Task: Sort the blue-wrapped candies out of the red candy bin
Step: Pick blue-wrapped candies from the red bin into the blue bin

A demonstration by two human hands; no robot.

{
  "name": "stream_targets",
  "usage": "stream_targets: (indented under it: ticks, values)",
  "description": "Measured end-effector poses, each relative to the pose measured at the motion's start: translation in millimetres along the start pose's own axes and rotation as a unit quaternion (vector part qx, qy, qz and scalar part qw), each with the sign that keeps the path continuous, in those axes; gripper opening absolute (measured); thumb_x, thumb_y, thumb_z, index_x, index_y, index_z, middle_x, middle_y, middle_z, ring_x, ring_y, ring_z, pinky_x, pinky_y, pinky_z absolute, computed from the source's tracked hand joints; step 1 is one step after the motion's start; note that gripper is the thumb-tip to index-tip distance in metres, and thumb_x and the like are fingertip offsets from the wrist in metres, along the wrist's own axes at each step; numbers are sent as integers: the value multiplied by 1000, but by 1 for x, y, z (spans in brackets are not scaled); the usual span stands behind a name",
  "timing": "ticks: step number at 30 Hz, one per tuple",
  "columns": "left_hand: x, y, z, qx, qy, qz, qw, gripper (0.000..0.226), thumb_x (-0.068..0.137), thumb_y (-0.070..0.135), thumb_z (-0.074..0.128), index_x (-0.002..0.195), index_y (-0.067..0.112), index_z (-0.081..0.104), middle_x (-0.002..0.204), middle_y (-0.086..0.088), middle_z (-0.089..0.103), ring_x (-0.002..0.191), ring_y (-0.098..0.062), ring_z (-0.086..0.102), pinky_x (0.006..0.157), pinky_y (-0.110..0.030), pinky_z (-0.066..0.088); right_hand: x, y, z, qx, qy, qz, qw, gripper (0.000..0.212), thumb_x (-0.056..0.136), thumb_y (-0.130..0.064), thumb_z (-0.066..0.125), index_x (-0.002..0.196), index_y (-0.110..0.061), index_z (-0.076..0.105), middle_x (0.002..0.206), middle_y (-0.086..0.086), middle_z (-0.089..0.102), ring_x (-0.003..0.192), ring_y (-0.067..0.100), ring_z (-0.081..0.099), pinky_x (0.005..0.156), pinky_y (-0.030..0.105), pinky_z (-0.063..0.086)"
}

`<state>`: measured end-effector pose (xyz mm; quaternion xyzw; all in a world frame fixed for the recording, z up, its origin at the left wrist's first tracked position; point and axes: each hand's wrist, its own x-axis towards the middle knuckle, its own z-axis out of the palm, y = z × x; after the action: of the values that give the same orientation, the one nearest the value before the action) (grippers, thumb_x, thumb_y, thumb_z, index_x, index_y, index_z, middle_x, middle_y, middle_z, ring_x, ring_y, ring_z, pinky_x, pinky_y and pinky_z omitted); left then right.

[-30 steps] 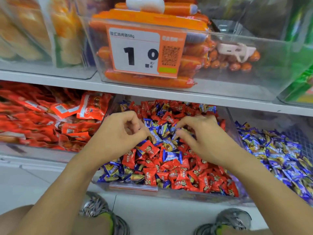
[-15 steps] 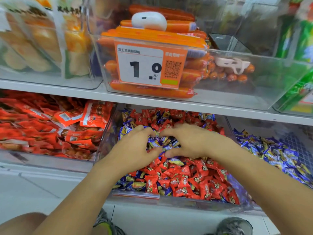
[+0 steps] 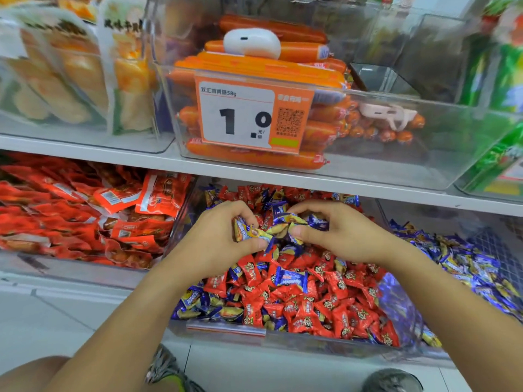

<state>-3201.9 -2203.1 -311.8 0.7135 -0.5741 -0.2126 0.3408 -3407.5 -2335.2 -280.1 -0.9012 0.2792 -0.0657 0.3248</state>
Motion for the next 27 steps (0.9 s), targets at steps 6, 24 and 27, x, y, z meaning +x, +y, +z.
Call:
stream_targets:
  ticks: [6,24,27]
  values:
    - [2,15,6,-310,-86,-51,945,33,85,28,70,104,10,50,73,-2,66,50,-15,52,48,-24,42,-10,-6,-3,260,-28,25,965,32,88,-28,64,119,-21,62,103,2,73,88,6,67,81,19,50]
    - [4,18,34,-262,-126,-52,955,17,87,17,73,103,18,66,71,-9,71,56,-20,55,68,-37,47,-33,-8,-2,528,62,166,830,25,95,7,50,114,-3,64,94,26,72,82,31,72,64,26,60]
    - [4,19,33,-298,-100,-57,948,17,87,17,71,103,13,65,66,-9,66,56,-21,50,62,-32,44,-47,-1,-9,516,79,165,837,25,95,8,50,114,-1,62,87,25,70,80,30,71,63,26,59]
